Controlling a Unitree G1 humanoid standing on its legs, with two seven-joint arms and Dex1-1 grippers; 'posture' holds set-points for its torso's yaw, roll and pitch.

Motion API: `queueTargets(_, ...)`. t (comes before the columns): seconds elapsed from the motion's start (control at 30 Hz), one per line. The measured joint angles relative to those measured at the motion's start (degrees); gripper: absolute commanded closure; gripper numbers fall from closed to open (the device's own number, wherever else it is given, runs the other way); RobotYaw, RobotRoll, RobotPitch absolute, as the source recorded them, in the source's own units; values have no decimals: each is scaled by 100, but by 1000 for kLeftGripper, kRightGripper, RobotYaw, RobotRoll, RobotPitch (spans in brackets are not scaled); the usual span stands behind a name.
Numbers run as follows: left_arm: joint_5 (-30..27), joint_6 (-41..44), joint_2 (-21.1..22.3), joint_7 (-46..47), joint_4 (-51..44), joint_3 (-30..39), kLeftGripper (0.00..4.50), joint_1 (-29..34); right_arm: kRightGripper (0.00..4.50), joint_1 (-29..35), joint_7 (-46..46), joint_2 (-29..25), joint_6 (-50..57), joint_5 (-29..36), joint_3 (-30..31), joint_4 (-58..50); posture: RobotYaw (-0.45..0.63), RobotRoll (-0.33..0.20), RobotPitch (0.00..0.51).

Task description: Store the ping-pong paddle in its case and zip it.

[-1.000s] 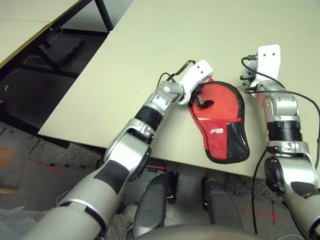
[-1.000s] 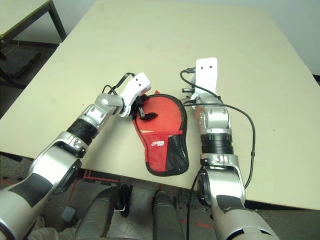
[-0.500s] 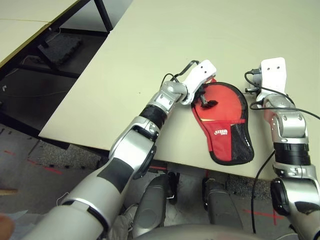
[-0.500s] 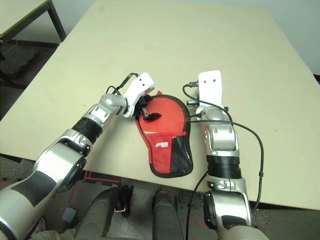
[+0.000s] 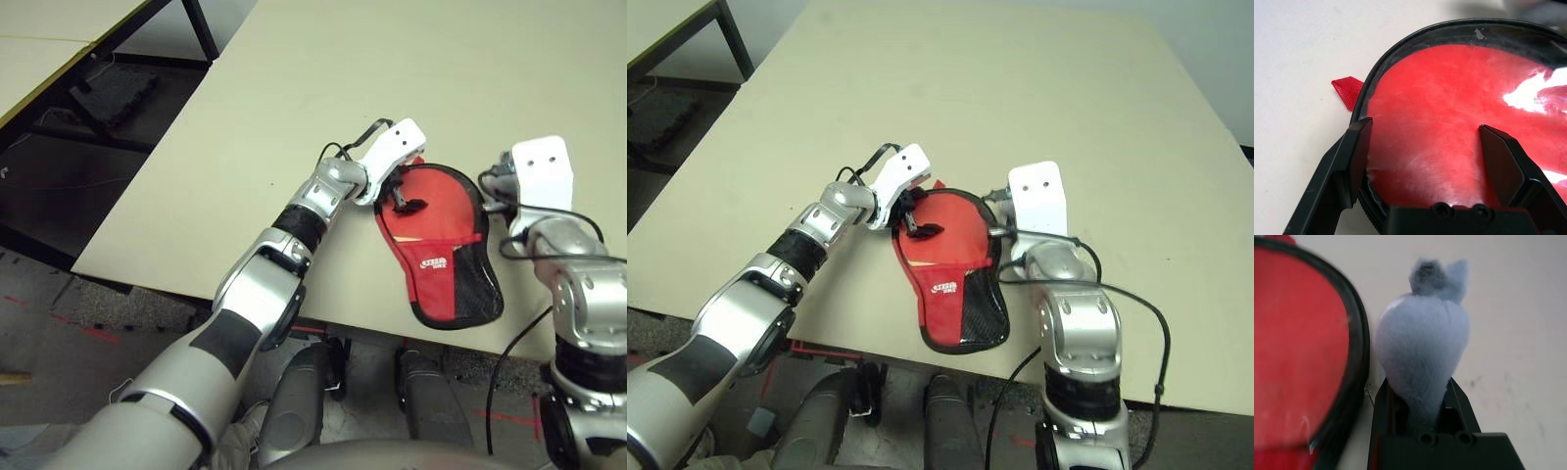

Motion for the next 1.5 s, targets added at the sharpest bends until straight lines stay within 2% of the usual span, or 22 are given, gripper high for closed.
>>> queueTargets(0.23, 5, 0, -33, -143, -128, -11, 0, 44, 4044, 979, 404, -588, -29, 10, -12, -854, -191, 0, 309)
queueTargets(0.47, 4, -1, -63, -247, -148, -22, 0, 29, 4044, 1578, 657, -665, 381, 132, -238, -1779, -211, 0, 313)
queueTargets(0.63, 5, -7, -64, -261, -149, -24, 0, 24, 4045, 2106, 624, -649, 365, 464, -411, -1874, -224, 0, 317)
queueTargets(0.87, 6, -10, -64, -258, -148, -27, 0, 20, 4061, 2895, 130, -718, -53, 1203, -708, -1984, -236, 0, 321)
queueTargets(0.97, 6, -29, -76, -260, -148, -33, 0, 23, 4061, 3352, -299, -912, -402, 1922, -957, -2002, -247, 0, 322)
queueTargets(1.07, 5, -58, -91, -262, -148, -41, 0, 21, 4061, 3957, -928, -1356, -858, 2974, -1280, -2004, -258, 0, 323)
queueTargets(1.2, 5, -107, -123, -266, -146, -49, 0, -9, 4061, 4848, -2208, -2311, -1569, 4817, -1619, -2003, -277, 0, 321)
queueTargets(1.3, 5, -130, -145, -266, -126, -48, 0, -32, 4061, 5126, -3129, -2872, -2004, 5963, -1666, -2003, -281, 0, 316)
queueTargets(1.4, 5, -188, -161, -261, -96, -43, 0, -46, 3107, 5125, -3757, -3100, -2216, 6697, -1711, -1999, -278, 0, 309)
queueTargets(1.5, 0, -246, -138, -249, -129, 20, 0, -28, 2080, 4877, -4010, -3156, -2395, 7390, -1985, -1907, -265, 0, 295)
